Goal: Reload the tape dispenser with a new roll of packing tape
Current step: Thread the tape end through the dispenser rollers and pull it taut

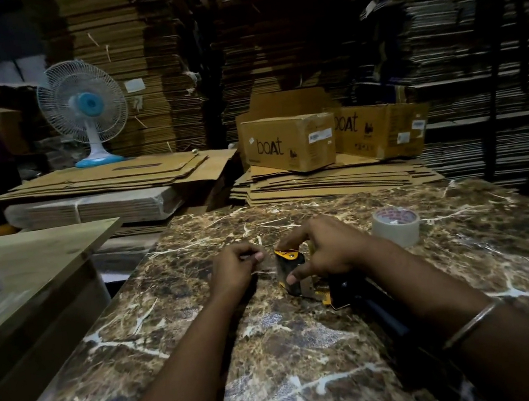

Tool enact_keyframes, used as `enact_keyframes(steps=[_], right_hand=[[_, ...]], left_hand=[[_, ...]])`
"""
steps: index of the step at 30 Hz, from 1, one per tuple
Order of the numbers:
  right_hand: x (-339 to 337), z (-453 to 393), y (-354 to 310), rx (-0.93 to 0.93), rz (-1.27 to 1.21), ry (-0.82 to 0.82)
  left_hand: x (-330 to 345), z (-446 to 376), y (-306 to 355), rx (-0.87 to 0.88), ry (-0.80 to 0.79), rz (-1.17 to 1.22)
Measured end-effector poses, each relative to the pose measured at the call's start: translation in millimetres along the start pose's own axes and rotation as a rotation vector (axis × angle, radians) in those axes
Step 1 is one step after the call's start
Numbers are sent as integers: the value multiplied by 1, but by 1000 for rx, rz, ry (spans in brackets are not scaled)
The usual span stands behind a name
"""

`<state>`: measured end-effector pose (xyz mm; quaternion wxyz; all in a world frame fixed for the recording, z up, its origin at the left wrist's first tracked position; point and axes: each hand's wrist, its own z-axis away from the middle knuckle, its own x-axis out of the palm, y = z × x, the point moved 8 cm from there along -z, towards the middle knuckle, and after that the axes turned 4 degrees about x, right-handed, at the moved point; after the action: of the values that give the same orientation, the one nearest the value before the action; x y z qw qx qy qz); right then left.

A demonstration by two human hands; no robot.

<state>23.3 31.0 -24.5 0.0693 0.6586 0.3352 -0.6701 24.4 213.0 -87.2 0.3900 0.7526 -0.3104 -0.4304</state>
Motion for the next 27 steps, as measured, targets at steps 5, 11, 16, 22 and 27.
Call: enact_keyframes(steps=[5,11,16,22,27], right_hand=[[2,-2,5,4,-19,20],[8,-10,10,-69,-49,18],[10,-17,17,-102,-49,40],[5,-16,14,-169,-40,50],[10,-15,13,-209,-16,-21]], left_hand=[[-5,-3,-7,-30,-29,128],[1,-15,-15,-18,-119,165],[11,-29,-13,57,-205,172],[19,-52,-21,37,-408,51],[28,-78,-34,80,-459,-200]])
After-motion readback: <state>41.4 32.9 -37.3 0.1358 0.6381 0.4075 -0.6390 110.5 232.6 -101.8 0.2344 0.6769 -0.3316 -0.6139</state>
